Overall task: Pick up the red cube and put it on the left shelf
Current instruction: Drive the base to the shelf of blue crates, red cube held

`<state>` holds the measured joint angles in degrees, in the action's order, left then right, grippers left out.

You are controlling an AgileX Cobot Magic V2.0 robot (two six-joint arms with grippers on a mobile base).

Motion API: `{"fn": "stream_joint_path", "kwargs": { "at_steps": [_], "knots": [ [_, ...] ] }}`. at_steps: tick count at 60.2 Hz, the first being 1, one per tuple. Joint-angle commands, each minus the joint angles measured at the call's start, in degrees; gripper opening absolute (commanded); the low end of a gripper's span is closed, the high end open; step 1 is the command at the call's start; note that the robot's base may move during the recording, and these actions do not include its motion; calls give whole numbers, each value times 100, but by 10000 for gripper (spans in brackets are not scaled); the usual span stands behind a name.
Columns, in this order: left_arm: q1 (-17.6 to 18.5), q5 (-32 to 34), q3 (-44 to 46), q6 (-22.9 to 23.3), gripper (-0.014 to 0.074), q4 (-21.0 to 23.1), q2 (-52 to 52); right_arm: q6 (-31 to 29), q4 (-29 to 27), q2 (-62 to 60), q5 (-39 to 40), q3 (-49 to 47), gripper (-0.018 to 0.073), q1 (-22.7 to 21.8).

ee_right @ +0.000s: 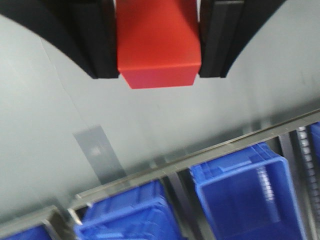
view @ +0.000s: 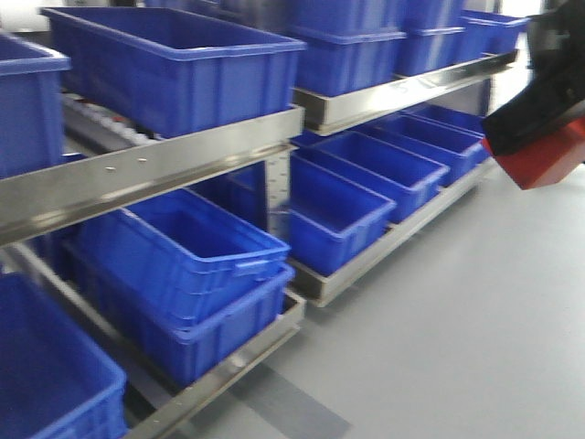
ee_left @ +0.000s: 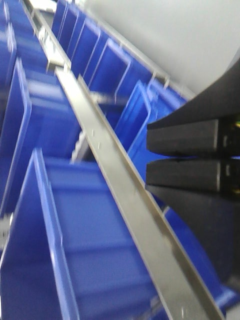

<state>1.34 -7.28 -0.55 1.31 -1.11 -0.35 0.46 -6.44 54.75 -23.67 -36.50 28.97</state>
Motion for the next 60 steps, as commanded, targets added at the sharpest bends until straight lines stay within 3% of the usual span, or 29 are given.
{"fn": "stream_joint_path", "kwargs": {
  "at_steps": [1, 60],
  "knots": [
    [5, 505, -132, 12, 102, 53, -82, -46, -12, -89, 386, -159, 55, 8],
    [5, 505, -132, 12, 102, 53, -82, -46, -12, -89, 386, -159, 55, 8]
  ]
}}
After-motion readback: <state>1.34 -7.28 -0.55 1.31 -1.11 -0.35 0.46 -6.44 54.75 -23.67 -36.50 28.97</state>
